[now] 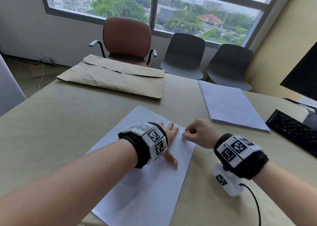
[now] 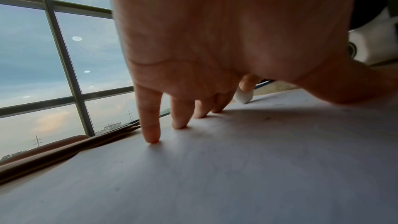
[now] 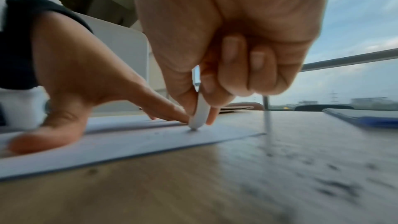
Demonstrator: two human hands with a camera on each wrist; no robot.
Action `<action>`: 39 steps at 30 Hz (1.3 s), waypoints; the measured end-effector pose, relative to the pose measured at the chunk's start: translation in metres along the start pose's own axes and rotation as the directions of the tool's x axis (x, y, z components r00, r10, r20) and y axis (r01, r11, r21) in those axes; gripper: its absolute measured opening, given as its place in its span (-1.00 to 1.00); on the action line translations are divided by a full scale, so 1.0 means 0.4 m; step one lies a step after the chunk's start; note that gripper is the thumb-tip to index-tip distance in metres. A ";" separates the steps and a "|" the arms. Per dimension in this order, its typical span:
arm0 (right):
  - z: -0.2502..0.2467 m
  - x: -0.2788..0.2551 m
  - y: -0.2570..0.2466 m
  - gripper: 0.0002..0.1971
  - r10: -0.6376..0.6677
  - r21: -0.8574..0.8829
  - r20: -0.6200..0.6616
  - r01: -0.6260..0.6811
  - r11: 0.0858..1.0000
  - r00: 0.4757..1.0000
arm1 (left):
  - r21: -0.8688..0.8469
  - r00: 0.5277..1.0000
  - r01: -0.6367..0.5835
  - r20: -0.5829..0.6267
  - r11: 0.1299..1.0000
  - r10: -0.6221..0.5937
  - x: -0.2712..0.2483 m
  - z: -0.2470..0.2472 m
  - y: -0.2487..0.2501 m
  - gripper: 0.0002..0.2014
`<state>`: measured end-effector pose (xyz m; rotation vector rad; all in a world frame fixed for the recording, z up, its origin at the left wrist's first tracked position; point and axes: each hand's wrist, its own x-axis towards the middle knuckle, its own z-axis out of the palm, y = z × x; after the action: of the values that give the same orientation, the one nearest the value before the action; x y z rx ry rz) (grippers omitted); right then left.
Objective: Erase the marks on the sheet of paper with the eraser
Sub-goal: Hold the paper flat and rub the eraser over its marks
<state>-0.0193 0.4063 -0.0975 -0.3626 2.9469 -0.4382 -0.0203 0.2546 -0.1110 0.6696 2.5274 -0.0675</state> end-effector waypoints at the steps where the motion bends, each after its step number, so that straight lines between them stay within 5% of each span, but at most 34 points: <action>1: 0.004 -0.005 -0.005 -0.76 -0.012 -0.007 0.007 0.012 1.000 1.000 | 0.001 1.000 0.003 0.002 1.000 -0.003 0.000 0.000 0.000 0.19; 6: 0.018 -0.081 -0.032 -0.72 -0.183 0.156 0.227 0.150 0.976 0.957 | 0.001 1.000 0.003 0.000 1.000 -0.003 0.007 0.002 -0.004 0.20; 14: 0.003 -0.016 -0.015 -0.77 -0.053 0.061 0.050 0.050 0.997 0.997 | 0.018 1.000 0.016 0.009 1.000 -0.016 0.007 0.003 -0.001 0.20; 19: 0.004 -0.076 -0.030 -0.73 -0.189 0.186 0.296 0.138 0.973 0.936 | 0.017 1.000 0.017 0.007 1.000 -0.018 0.009 0.000 -0.002 0.22; 24: -0.001 -0.007 0.006 -0.81 -0.069 0.074 0.011 0.068 0.995 0.998 | 0.016 1.000 0.025 0.010 1.000 -0.026 0.000 -0.005 0.002 0.18; 29: 0.040 -0.022 0.016 -0.60 -0.075 -0.105 0.006 0.075 0.992 0.997 | 0.024 1.000 0.019 0.024 1.000 -0.019 0.000 -0.004 -0.002 0.16; 32: 0.023 -0.023 0.020 -0.63 0.032 0.098 -0.003 -0.032 0.995 0.999 | 0.013 1.000 0.003 -0.004 1.000 -0.003 -0.013 -0.017 0.001 -0.04; 35: -0.023 -0.038 0.002 -0.72 0.272 0.575 -0.069 -0.185 0.797 0.960 | -0.156 0.998 -0.039 -0.059 0.987 0.030 -0.020 -0.033 -0.024 -0.35; 37: -0.049 -0.063 -0.026 -0.77 0.421 0.868 0.013 -0.220 0.446 0.907 | -0.287 0.998 -0.048 -0.059 0.957 0.033 -0.017 -0.036 -0.051 -0.42; 39: -0.050 -0.096 -0.058 -0.73 0.416 0.977 0.158 -0.203 0.067 0.895 | -0.369 0.999 -0.045 -0.040 0.928 0.033 -0.014 -0.039 -0.068 -0.44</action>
<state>0.0191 0.4000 -0.0676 0.5353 1.9382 -2.2018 -0.0364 0.2311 -0.0968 0.5684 2.4583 0.4289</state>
